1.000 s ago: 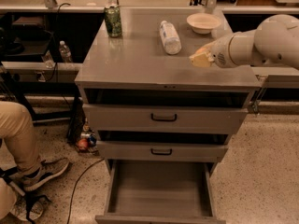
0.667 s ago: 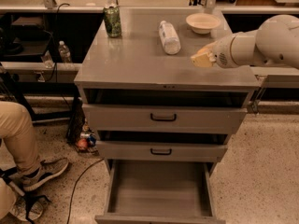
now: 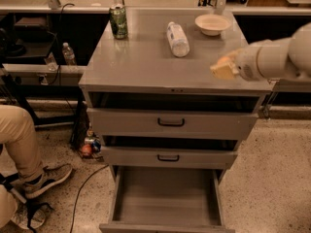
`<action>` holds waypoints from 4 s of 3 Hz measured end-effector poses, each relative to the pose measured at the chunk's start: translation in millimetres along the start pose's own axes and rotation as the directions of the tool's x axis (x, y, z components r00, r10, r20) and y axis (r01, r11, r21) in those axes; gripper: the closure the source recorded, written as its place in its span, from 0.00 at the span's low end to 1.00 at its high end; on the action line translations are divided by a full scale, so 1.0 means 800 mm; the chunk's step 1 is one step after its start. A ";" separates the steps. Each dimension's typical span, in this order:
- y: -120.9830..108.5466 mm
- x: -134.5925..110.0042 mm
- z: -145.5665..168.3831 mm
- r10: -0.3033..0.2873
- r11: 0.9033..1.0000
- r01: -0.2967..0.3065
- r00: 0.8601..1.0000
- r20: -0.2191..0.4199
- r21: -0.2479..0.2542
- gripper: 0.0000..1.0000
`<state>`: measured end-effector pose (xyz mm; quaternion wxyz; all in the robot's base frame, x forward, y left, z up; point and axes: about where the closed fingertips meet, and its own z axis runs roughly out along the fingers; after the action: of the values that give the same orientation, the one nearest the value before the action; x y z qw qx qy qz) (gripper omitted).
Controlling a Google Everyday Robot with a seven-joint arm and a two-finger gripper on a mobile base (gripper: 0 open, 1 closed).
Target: Place orange into bottom drawer
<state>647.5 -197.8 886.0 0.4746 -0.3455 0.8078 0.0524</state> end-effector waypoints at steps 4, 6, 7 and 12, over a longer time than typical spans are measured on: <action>0.062 0.203 -0.012 0.151 0.988 -0.145 0.930 -0.336 0.044 1.00; 0.063 0.208 -0.009 0.167 0.986 -0.156 0.922 -0.350 0.059 1.00; 0.087 0.245 0.011 0.204 0.977 -0.211 0.891 -0.406 0.026 1.00; 0.197 0.427 0.131 0.328 0.888 -0.457 0.709 -0.624 -0.052 1.00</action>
Offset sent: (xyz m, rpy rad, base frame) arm -0.1004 -0.0660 -0.0748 -0.1155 0.1805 -0.2185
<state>522.1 -209.2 516.3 0.1346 -0.2099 0.9606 0.1227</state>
